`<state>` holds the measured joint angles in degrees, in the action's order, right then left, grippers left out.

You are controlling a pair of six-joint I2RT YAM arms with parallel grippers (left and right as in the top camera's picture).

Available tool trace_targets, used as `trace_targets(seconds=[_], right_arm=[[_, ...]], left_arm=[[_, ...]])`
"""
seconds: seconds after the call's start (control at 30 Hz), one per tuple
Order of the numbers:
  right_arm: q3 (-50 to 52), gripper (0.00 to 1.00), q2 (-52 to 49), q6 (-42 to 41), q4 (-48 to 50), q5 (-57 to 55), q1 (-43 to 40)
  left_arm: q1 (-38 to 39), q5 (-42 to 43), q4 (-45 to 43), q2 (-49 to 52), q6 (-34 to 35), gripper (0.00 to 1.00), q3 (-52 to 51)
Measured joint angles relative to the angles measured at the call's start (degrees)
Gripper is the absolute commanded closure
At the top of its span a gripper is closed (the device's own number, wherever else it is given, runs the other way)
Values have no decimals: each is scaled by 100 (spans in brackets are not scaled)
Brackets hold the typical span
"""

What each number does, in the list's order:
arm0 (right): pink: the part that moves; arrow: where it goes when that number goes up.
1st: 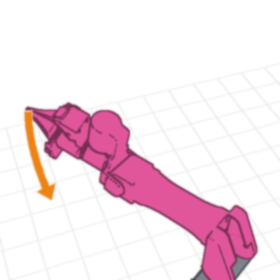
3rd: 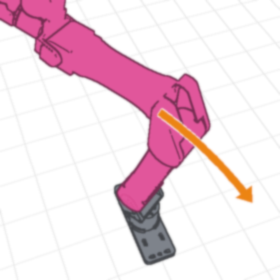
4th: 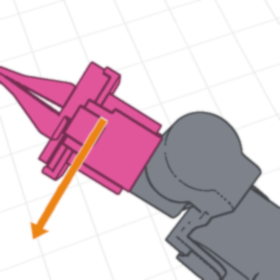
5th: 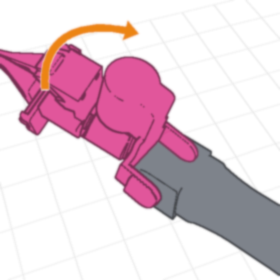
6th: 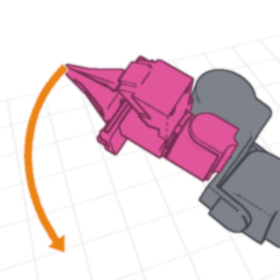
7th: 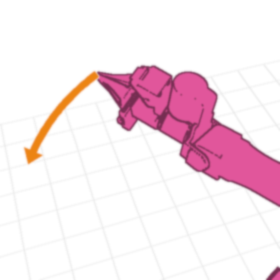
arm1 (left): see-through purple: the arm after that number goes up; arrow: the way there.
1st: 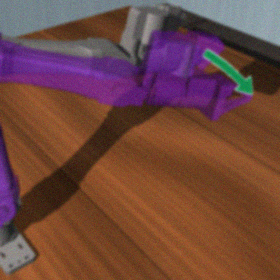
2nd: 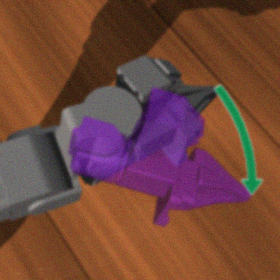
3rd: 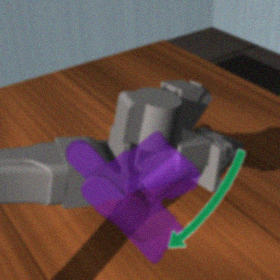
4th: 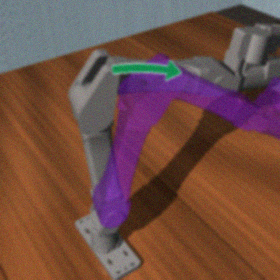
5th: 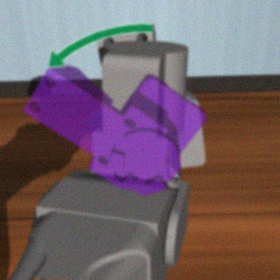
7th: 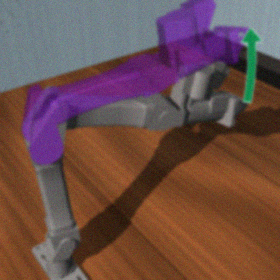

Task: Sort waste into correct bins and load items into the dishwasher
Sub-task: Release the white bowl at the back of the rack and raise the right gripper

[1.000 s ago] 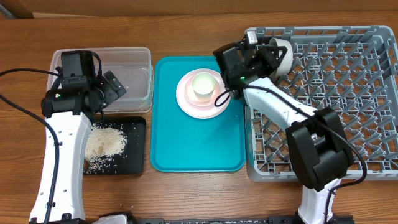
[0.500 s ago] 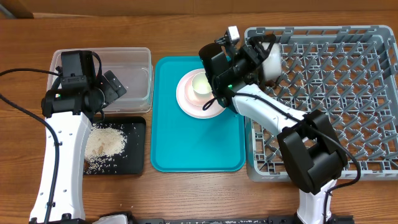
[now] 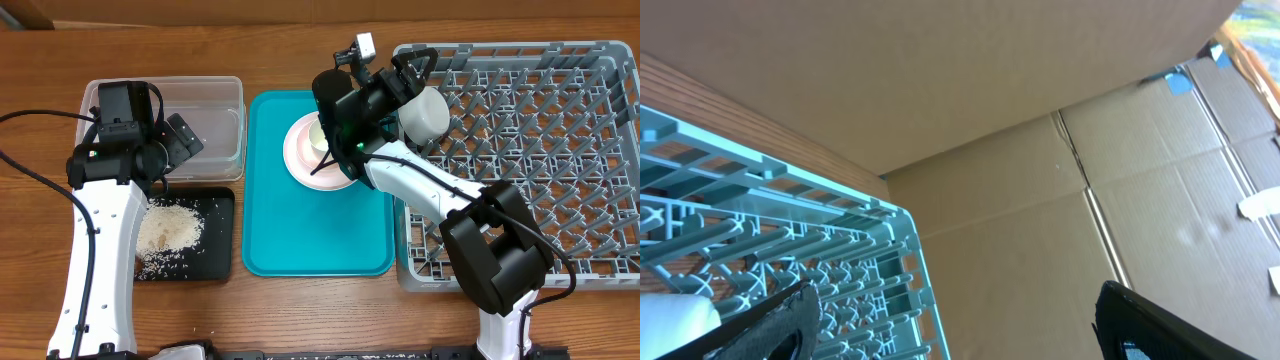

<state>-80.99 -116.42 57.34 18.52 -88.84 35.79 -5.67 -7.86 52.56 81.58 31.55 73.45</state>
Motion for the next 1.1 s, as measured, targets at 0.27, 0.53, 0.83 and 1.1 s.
trace_targets(seconds=[0.27, 0.53, 0.83, 1.1], right_arm=[[0, 10, 87, 39, 144, -11, 101], [2, 8, 1237, 70, 632, -17, -90], [0, 4, 2072, -223, 667, -70, -859], [0, 0, 2052, 28, 636, -68, -1812]], left_arm=[[0, -2, 0, 0, 2, 0, 0], [0, 0, 0, 0, 0, 0, 0], [0, 0, -4, 0, 2, 0, 0], [0, 0, -7, 0, 2, 0, 0]])
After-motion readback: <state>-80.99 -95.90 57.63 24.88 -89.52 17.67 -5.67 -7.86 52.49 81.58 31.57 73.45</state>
